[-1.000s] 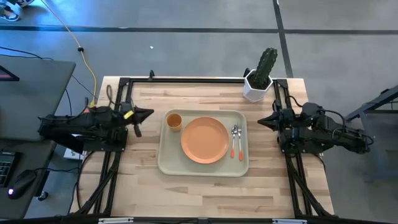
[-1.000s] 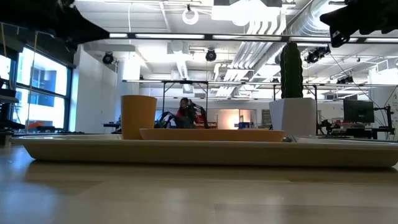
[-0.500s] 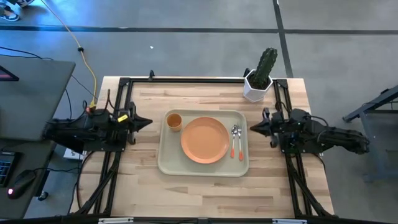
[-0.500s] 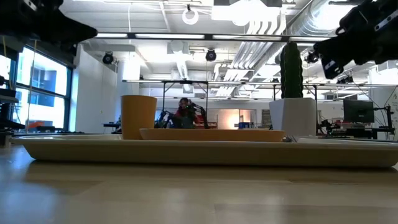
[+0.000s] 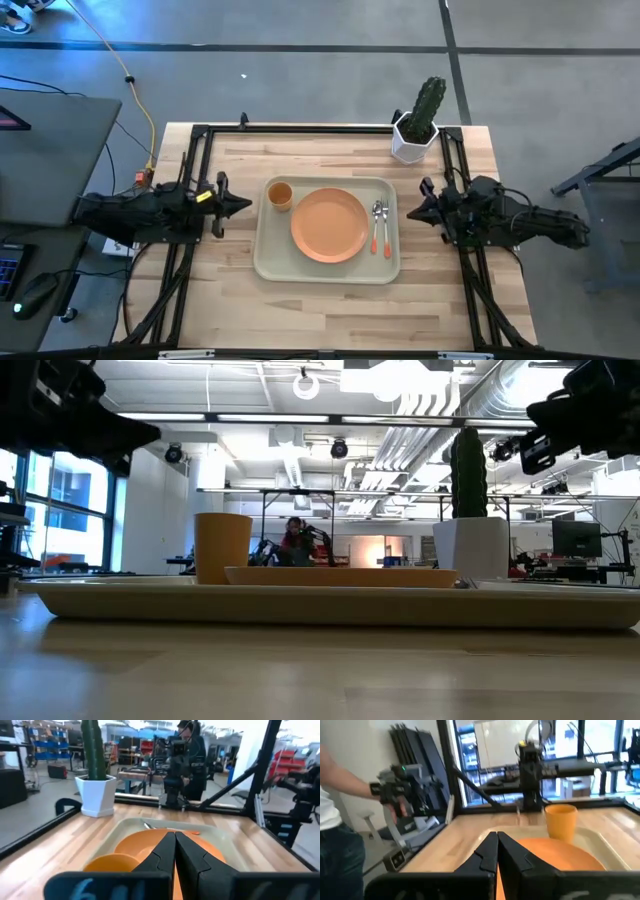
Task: Pick and place plate/cup/fork/spoon on tray
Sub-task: Return to Home Position
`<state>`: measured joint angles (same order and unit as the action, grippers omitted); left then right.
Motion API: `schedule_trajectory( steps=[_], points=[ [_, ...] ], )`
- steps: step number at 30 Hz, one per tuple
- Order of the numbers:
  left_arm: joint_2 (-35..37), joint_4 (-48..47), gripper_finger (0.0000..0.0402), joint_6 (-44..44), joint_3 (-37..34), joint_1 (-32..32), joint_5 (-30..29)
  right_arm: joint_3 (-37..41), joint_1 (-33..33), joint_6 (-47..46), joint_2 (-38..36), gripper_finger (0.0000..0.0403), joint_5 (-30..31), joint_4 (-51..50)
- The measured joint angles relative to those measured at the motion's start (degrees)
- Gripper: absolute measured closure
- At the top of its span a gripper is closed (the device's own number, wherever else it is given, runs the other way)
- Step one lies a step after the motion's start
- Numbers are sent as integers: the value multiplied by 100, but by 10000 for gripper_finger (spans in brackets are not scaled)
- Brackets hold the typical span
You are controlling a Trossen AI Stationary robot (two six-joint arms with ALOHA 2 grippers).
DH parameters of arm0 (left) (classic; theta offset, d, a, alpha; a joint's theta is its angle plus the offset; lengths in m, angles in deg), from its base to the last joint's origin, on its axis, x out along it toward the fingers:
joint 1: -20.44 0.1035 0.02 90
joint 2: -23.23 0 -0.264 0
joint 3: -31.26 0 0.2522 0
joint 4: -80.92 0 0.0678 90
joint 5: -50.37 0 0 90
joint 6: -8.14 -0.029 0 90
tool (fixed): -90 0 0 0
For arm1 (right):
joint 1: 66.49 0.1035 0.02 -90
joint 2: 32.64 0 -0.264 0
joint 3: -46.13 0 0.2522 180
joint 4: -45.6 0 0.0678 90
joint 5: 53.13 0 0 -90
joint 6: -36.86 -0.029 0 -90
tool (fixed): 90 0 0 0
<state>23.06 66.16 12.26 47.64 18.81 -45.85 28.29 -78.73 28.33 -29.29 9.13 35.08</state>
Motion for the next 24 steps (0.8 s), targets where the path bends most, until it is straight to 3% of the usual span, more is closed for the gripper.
schedule_trajectory(
  steps=[8, 12, 24],
  points=[
    [-1, 255, 401, 108, -195, -158, 274, 349, 268, -5, -293, 403, 62, 681],
    [-4, 248, 401, -134, -193, -270, 189, 351, 601, 444, -307, 403, 557, 554],
    [-94, 267, 401, -85, -193, -330, -162, 352, 828, 594, -308, 403, 808, 227]
  ],
)
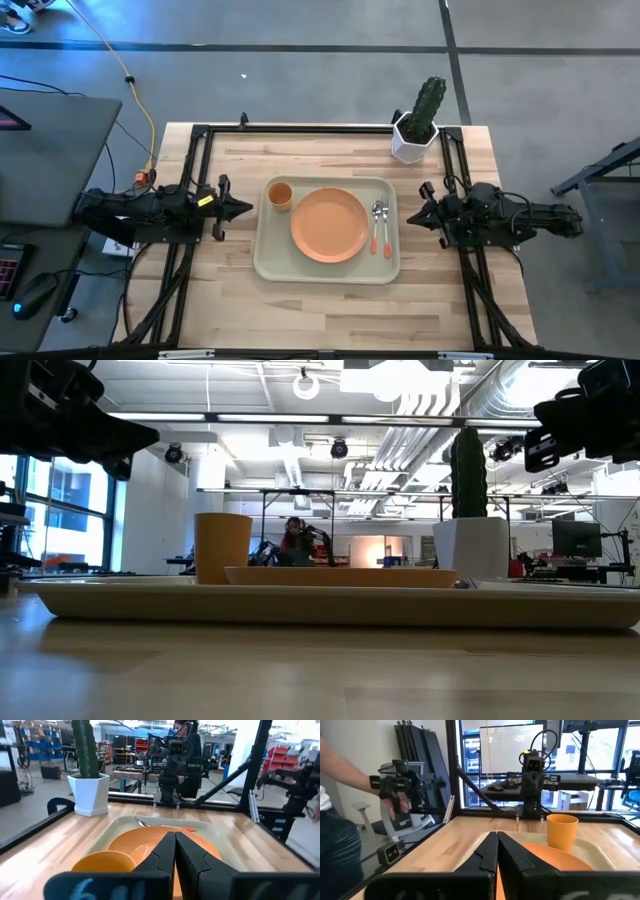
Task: Pick and place plate/cup/fork/spoon on tray
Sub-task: Return to Home Position
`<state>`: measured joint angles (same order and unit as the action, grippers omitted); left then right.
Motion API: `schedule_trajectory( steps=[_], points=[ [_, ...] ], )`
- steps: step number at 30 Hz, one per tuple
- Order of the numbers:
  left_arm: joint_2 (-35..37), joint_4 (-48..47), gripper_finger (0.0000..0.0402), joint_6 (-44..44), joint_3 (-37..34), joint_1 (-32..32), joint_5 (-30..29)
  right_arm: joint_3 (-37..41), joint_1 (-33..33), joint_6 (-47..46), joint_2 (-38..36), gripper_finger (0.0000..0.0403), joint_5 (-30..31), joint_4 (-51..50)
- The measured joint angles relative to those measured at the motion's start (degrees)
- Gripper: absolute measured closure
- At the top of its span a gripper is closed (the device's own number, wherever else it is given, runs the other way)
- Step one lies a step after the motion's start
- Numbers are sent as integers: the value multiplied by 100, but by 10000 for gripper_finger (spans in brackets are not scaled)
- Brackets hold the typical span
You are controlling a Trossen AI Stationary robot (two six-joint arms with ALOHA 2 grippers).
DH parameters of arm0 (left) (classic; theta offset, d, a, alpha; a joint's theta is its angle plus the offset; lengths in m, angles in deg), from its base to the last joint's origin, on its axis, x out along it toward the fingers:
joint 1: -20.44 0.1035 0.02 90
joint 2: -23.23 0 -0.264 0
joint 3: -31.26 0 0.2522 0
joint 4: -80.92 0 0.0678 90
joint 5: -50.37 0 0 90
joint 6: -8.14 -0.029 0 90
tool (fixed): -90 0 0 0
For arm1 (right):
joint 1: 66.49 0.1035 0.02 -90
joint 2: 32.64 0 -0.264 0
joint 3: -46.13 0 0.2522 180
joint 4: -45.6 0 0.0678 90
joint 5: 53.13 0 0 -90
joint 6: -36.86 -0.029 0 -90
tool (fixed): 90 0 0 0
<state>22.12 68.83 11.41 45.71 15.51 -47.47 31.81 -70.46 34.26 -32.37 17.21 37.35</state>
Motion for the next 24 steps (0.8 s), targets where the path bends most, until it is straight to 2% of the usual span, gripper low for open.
schedule_trajectory(
  steps=[3, 24],
  points=[
    [0, 0, 401, 224, -2, 2, -18, 0, 0, 2, 0, 403, -2, -98],
    [0, 0, 401, 6, 0, 11, -22, 4, 0, 5, 7, 403, -2, -181]
  ],
)
